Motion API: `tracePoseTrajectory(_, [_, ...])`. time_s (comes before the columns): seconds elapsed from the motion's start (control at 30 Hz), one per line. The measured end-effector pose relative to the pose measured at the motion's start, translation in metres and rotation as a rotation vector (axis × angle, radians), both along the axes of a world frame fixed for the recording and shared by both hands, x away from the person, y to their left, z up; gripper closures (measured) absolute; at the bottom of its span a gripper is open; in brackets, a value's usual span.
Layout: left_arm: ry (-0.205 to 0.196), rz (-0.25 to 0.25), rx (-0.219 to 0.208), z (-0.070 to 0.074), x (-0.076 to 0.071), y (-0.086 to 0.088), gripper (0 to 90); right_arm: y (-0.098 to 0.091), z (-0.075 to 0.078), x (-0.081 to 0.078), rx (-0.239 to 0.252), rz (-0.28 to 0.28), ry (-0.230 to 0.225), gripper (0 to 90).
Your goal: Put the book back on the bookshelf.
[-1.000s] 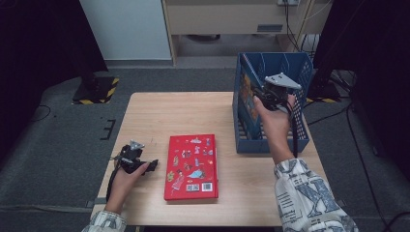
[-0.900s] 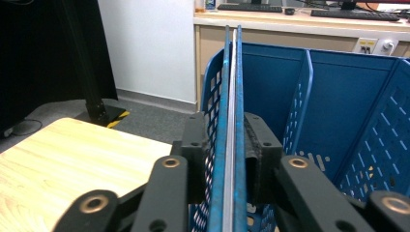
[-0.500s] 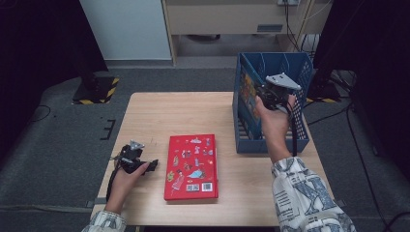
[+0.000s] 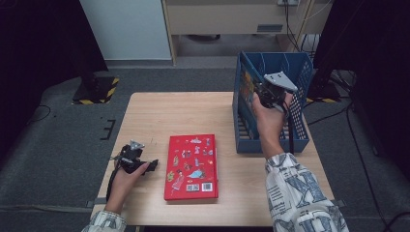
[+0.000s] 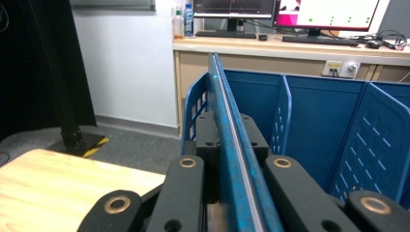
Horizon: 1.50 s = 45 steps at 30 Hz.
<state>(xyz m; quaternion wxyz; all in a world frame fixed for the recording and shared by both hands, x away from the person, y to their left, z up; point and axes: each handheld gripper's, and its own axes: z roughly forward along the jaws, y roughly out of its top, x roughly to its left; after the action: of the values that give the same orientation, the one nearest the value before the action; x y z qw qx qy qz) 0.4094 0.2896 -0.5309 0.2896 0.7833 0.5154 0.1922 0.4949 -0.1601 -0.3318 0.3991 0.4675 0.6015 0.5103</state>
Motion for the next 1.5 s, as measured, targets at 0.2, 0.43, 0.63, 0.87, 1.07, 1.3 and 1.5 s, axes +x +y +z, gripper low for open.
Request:
tracePoseTrajectory(0.2, [0.004, -0.008, 0.007, 0.0, 0.0, 0.001, 2.7, 0.003, -0.001, 0.006, -0.003, -0.017, 0.0, 82.6])
tracePoseTrajectory(0.43, [0.004, -0.006, 0.007, 0.0, 0.0, 0.0, 2.7, 0.007, 0.0, 0.005, -0.031, -0.015, 0.038, 82.2])
tracePoseTrajectory(0.63, [0.004, -0.007, 0.007, 0.0, 0.0, 0.0, 2.7, 0.01, 0.002, 0.005, -0.037, -0.023, 0.08, 81.8])
tracePoseTrajectory(0.87, [0.005, -0.008, 0.008, 0.0, 0.0, 0.0, 2.8, 0.012, 0.006, 0.008, -0.034, -0.024, 0.111, 81.3])
tracePoseTrajectory(1.07, [0.005, -0.01, 0.008, 0.0, 0.0, 0.0, 2.8, 0.013, 0.005, 0.008, -0.03, 0.012, 0.119, 74.5])
tracePoseTrajectory(1.3, [0.006, -0.01, 0.007, 0.001, 0.0, -0.001, 2.8, 0.012, -0.003, -0.001, -0.031, 0.077, 0.164, 57.4])
tracePoseTrajectory(1.5, [0.005, -0.01, 0.007, 0.0, 0.0, -0.001, 2.8, 0.009, -0.01, -0.019, -0.033, 0.102, 0.155, 54.0])
